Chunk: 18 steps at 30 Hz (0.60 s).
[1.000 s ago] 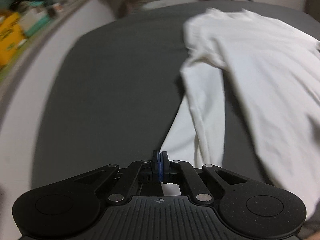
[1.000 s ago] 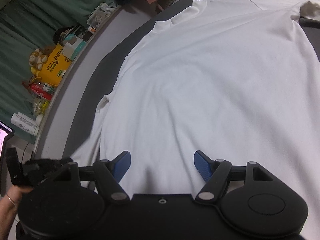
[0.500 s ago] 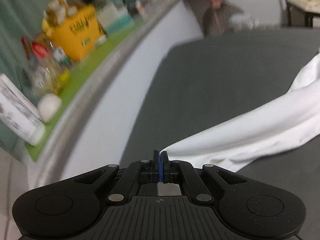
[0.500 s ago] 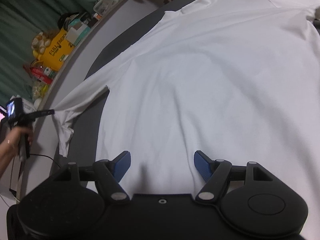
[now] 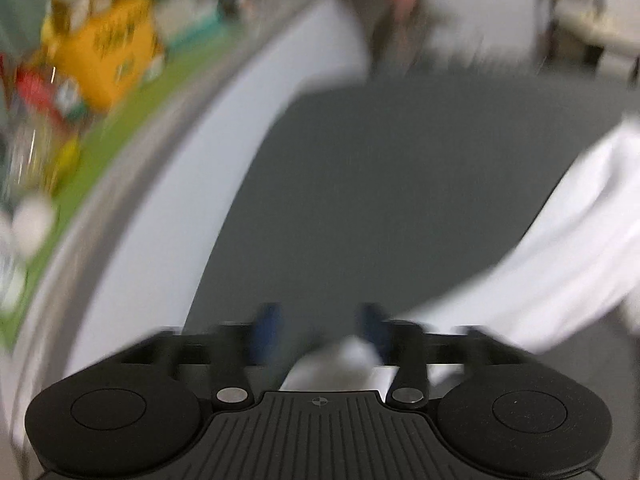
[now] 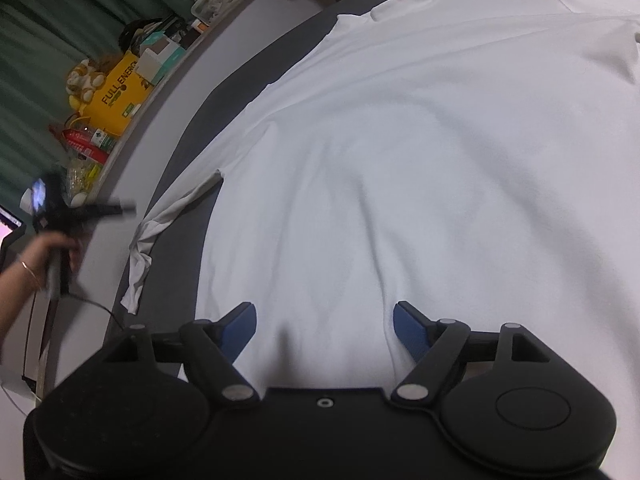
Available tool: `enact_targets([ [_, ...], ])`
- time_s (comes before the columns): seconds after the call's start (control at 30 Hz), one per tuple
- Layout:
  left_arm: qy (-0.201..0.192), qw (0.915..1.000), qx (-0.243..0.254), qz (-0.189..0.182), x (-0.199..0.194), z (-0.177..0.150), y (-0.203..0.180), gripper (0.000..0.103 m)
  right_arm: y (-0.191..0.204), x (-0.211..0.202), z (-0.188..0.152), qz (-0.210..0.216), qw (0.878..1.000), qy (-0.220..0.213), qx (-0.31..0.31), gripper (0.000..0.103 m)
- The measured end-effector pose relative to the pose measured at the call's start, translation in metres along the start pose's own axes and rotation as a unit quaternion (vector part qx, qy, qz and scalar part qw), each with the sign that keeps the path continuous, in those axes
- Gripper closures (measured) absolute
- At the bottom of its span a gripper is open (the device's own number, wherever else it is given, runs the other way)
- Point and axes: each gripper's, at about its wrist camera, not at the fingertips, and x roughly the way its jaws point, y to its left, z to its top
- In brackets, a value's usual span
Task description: Fold clothes
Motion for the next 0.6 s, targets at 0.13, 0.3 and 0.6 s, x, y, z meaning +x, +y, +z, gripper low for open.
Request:
enact_targets([
  [0.13, -0.093, 0.9902, 0.024, -0.101, -0.023, 0.036, -0.054, 0.017, 0.005, 0.001, -0.001, -0.003, 1.000, -0.003, -0.018, 0.026],
  [0.3, -0.101, 0.9767, 0.102, -0.160, 0.006, 0.082, -0.152, 0.018, 0.008, 0.003, -0.002, -0.001, 0.999, -0.009, -0.037, 0.026],
  [0.6, -0.014, 0.9717, 0.173, -0.160, 0.075, 0.100, -0.236, 0.064, -0.002, 0.007, 0.006, 0.028, 0.999, -0.006, -0.015, 0.024],
])
